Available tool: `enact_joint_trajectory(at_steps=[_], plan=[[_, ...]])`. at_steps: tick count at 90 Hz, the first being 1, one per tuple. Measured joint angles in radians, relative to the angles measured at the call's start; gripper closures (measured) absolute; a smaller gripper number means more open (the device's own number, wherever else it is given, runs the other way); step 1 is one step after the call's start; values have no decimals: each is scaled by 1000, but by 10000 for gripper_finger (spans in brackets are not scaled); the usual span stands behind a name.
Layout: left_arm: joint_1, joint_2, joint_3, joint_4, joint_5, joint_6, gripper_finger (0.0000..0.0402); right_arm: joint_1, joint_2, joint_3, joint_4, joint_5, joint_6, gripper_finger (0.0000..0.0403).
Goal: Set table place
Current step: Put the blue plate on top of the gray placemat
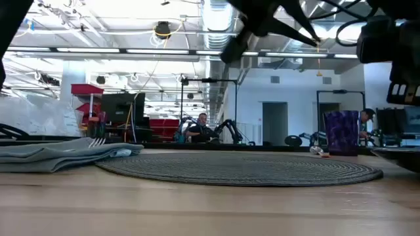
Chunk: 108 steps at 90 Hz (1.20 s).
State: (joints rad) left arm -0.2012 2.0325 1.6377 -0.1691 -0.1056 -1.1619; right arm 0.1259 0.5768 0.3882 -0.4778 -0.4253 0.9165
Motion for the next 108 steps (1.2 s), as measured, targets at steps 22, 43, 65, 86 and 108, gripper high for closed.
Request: enact_joint_trajectory(at_steps=[22, 43, 65, 86, 108], plan=[[0, 8, -133, 181, 2, -122, 402, -28, -113, 0, -20, 37, 41, 285], [-5, 192, 33, 243, 185, -137, 402, -52, -134, 13, -34, 37, 44, 284], [12, 322, 258, -85, 310, -54, 402, -75, -133, 113, -223, 48, -45, 284], [16, 332, 266, -160, 311, -50, 395, -90, -133, 153, -314, 83, -95, 284], [26, 329, 267, -154, 310, -50, 337, -89, -133, 153, -316, 87, -96, 284]])
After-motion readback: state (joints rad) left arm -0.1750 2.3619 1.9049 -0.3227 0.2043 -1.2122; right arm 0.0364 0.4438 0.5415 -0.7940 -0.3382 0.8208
